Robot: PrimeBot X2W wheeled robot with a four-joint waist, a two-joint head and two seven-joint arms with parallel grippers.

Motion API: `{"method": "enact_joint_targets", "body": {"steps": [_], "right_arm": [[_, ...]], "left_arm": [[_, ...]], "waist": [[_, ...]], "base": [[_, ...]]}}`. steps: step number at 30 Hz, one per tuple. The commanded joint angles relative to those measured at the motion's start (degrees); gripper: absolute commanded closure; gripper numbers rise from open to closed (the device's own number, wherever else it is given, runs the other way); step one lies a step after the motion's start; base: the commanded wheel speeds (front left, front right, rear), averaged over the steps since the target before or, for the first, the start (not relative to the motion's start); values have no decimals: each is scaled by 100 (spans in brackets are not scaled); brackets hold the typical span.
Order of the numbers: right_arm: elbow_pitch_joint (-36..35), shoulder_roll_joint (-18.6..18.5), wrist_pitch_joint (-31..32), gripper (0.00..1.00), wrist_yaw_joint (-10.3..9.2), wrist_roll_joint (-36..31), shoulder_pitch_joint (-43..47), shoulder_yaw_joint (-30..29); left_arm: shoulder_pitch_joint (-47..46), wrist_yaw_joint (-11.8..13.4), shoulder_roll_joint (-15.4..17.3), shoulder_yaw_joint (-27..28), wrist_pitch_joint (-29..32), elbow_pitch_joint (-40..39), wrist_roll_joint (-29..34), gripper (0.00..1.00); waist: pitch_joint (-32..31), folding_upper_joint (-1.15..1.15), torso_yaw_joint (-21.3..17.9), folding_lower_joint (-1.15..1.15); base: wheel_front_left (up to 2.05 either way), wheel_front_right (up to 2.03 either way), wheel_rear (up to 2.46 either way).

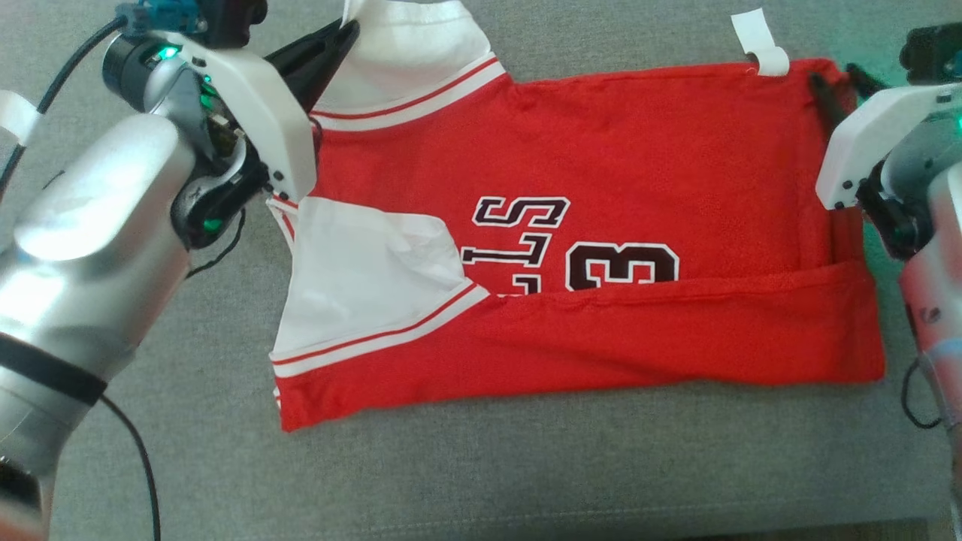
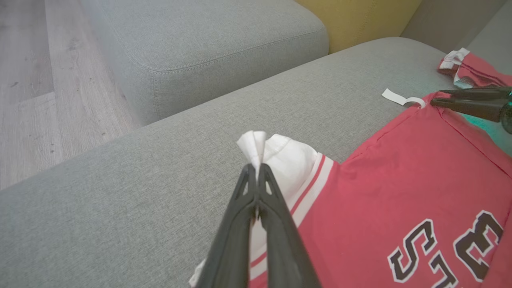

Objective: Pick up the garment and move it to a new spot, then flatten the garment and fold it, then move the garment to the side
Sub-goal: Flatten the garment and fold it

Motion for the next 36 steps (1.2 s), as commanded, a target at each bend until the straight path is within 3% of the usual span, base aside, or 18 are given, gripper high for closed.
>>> {"method": "enact_joint_targets", "body": {"steps": [1, 15, 23, 36], "right_arm": [[-116, -110, -25, 100, -5, 55, -175, 80], [226, -839, -98, 100, -5, 216, -771, 660], [217, -862, -334, 100, -5, 362, -1098, 995], [316, -622, -1555, 100, -5, 535, -1777, 1098]], "left_arm": [[-292, 6, 234, 227, -5, -93, -70, 100], [-619, 128, 271, 423, -413, 682, -2, 100], [-842, 106, 130, 454, -669, 1088, 34, 100], [-1628, 179, -73, 757, -1550, 1969, 278, 100]], "waist": [[19, 0, 5, 0], [113, 0, 15, 0], [211, 0, -9, 0], [249, 0, -78, 0]], "base": [[0, 0, 0], [0, 0, 0], [0, 0, 0], [0, 0, 0]]}}
